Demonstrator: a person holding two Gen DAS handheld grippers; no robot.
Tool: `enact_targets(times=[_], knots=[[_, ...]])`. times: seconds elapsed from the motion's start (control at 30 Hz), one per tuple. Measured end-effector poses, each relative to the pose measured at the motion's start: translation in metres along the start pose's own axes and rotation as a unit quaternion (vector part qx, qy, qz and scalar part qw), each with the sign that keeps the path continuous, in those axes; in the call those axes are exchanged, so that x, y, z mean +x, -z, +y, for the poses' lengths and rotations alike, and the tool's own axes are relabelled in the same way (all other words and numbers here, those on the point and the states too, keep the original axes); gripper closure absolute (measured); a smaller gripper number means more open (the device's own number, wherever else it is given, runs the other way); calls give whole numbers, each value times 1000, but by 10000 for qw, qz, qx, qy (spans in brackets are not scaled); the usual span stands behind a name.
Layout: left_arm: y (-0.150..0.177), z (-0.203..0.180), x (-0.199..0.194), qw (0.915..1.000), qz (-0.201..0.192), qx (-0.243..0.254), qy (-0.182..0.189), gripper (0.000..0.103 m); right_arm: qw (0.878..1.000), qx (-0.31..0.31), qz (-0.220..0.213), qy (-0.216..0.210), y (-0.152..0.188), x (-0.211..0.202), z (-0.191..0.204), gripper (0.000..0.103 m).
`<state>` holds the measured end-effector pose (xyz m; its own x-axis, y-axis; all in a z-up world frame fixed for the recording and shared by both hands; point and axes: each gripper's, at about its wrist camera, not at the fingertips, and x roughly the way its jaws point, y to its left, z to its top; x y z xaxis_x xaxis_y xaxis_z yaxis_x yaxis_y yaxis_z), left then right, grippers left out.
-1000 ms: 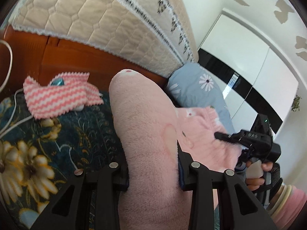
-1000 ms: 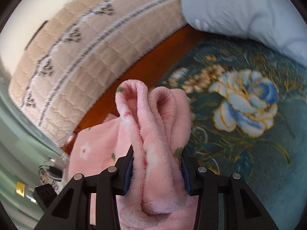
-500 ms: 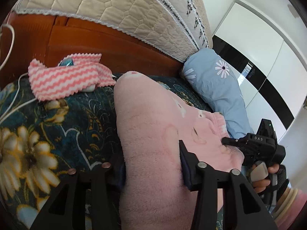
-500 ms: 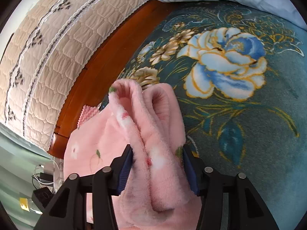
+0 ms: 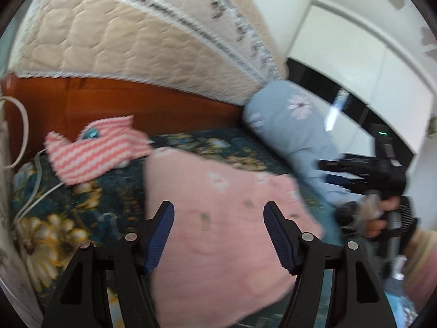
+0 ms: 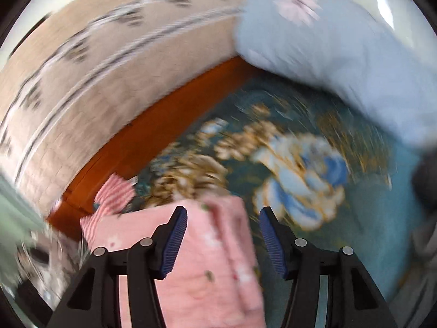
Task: Fold clothes
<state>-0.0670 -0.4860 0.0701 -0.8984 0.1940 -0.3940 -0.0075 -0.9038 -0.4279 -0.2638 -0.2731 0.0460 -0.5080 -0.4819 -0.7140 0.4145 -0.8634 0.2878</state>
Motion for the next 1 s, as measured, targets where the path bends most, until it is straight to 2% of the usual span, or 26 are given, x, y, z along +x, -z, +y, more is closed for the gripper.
enact_targets(times=[0.07, 0.1, 0.17, 0.3, 0.47, 0.57, 0.63, 0.7, 0.8, 1.0], knots=[[0, -5, 1, 9992, 39, -5, 394, 31, 9982, -593, -25, -42, -1, 2, 26, 47], [1, -5, 5, 9988, 108, -23, 476, 31, 9963, -852, 11, -45, 0, 6, 38, 61], [5, -2, 18, 9983, 374, -118, 439, 31, 9930, -1157, 238, 9, 3, 24, 52, 77], [11, 13, 34, 9966, 685, -395, 236, 31, 9936, -1045, 357, 221, 2, 52, 50, 78], [16, 29, 41, 9932, 818, -750, 352, 31, 9933, -721, 601, 679, 4, 86, 30, 82], [17, 27, 45, 9934, 846, -693, 356, 31, 9892, -624, 919, 954, 6, 103, 21, 89], [18, 24, 48, 9940, 874, -598, 264, 31, 9877, -589, 1008, 1042, 5, 107, 19, 89], [18, 21, 50, 9947, 901, -462, 149, 31, 9892, -521, 955, 978, 6, 99, 20, 89], [18, 24, 48, 9944, 896, -518, 191, 31, 9952, -580, 669, 411, 18, 67, 26, 87], [19, 28, 48, 9940, 887, -582, 254, 31, 9917, -1133, 518, 321, 71, 20, 33, 86]])
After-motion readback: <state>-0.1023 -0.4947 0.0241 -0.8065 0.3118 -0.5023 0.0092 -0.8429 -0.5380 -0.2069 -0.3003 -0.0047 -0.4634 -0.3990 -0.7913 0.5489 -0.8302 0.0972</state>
